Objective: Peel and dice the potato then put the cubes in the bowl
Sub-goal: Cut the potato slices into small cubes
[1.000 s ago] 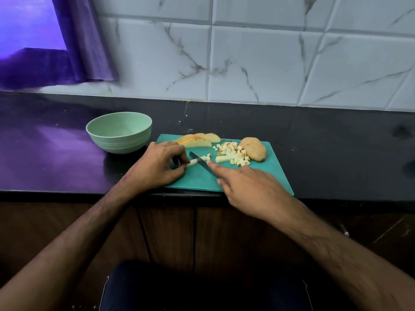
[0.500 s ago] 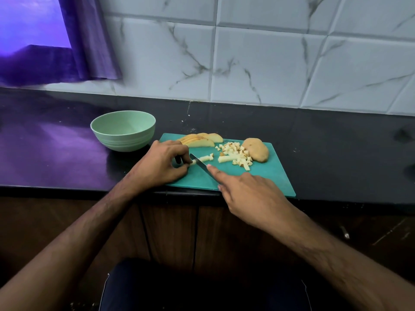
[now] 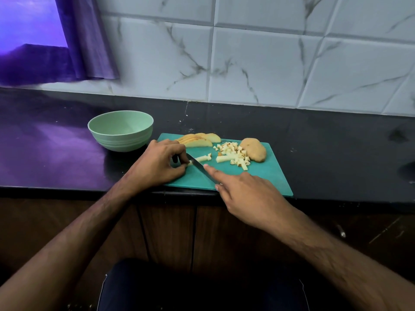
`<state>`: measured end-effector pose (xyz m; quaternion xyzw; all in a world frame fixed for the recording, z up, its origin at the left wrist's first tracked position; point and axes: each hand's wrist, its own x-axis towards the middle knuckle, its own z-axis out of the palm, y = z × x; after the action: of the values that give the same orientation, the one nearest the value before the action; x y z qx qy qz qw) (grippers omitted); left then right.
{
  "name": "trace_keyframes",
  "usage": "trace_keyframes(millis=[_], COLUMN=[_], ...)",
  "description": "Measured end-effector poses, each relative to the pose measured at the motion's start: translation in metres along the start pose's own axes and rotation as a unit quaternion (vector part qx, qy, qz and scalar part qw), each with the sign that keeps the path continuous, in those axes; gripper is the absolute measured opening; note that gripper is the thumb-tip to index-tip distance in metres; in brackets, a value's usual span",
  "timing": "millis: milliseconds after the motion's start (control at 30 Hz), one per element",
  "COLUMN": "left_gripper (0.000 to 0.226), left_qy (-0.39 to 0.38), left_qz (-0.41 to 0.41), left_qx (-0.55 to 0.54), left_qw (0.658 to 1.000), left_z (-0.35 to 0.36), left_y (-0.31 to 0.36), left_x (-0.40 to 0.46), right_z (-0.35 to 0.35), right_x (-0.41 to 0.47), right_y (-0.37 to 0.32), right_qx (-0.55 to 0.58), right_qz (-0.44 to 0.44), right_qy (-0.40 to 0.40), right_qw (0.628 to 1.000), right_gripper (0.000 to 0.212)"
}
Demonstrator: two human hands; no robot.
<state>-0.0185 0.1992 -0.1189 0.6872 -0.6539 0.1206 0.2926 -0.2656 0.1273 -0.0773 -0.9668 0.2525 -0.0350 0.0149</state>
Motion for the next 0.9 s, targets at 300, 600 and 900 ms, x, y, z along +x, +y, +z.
trace_keyframes(millis=[300, 600, 900], left_gripper=[0.02, 0.034, 0.034], left_qy=[0.007, 0.019, 0.018], left_qz=[-0.019, -0.028, -0.029], left_qx=[-0.061, -0.087, -0.102], left_qw=[0.998, 0.996, 0.994], left_z=[-0.003, -0.004, -0.005], left_y=[0.002, 0.006, 0.008], left_x=[-0.001, 0.0, -0.001], right_z=[-0.006, -0.006, -0.002], right_x=[0.013, -0.003, 0.01], right_y=[0.001, -0.006, -0.006], right_qx=[0.023, 0.007, 0.03], right_qz=[0.005, -0.001, -0.009], right_qy=[-0.005, -0.003, -0.001], right_qw=[1.0, 1.0, 1.0], right_gripper=[0.05, 0.053, 0.051])
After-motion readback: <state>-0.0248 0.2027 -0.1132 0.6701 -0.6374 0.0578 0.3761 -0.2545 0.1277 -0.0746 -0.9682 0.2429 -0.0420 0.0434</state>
